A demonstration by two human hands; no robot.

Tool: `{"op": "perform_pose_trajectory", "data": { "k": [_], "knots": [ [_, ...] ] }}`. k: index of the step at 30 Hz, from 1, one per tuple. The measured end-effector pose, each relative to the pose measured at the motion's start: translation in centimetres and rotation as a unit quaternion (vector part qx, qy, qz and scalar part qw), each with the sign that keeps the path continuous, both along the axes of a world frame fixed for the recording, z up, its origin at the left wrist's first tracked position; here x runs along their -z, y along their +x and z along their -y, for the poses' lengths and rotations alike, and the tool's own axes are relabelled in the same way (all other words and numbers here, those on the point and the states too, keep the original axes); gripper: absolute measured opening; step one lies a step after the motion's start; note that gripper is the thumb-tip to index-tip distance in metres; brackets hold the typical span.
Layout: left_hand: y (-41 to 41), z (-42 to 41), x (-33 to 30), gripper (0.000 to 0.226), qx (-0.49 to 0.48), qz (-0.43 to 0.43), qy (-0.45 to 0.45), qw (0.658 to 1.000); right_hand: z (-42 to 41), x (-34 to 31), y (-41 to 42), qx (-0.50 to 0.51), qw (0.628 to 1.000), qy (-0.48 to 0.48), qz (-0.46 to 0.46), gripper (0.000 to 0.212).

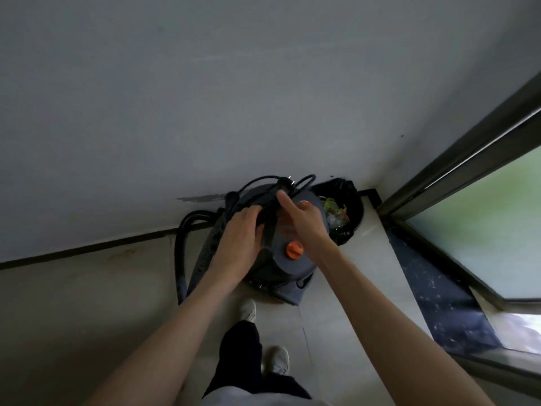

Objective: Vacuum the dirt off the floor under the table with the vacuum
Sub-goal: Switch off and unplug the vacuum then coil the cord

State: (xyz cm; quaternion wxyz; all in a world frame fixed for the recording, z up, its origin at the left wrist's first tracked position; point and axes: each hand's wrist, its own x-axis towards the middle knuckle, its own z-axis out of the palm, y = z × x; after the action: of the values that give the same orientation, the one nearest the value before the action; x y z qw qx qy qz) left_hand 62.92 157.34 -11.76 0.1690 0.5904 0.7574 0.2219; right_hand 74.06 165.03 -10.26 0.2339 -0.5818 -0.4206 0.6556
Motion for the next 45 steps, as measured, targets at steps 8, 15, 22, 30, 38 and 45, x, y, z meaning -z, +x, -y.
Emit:
{"op": "perform_pose_trajectory", "data": {
  "k": [8,15,22,30,38,45],
  "knots": [
    [-2.4,-7.9,5.5,0.027,0.141,-0.062,0.066,0.986,-7.2,4.7,-1.7,0.104,0.991,-0.082,-0.019,0.017],
    [-2.8,-8.0,12.2,0.026,0.277,-0.068,-0.012,0.959,-5.0,11.7,0.5,0.194,0.962,-0.192,0.012,0.012],
    [-4.6,-7.7,15.9,0.038,0.297,0.007,-0.091,0.950,-2.7,17.2,2.3,0.198,0.956,-0.186,0.108,0.009],
    [-12.3,-11.7,18.7,0.057,0.182,-0.017,-0.170,0.968,-0.5,16.6,1.4,-0.100,0.817,0.290,0.487,0.049],
    [-11.8,-11.3,20.9,0.082,0.287,-0.042,-0.230,0.929,-4.6,21.8,-2.9,-0.304,0.763,0.273,0.501,0.061],
    [-10.9,-11.1,22.2,0.080,0.275,-0.049,-0.186,0.942,-4.6,22.7,-2.3,-0.288,0.773,0.280,0.490,0.049]
  ]
}}
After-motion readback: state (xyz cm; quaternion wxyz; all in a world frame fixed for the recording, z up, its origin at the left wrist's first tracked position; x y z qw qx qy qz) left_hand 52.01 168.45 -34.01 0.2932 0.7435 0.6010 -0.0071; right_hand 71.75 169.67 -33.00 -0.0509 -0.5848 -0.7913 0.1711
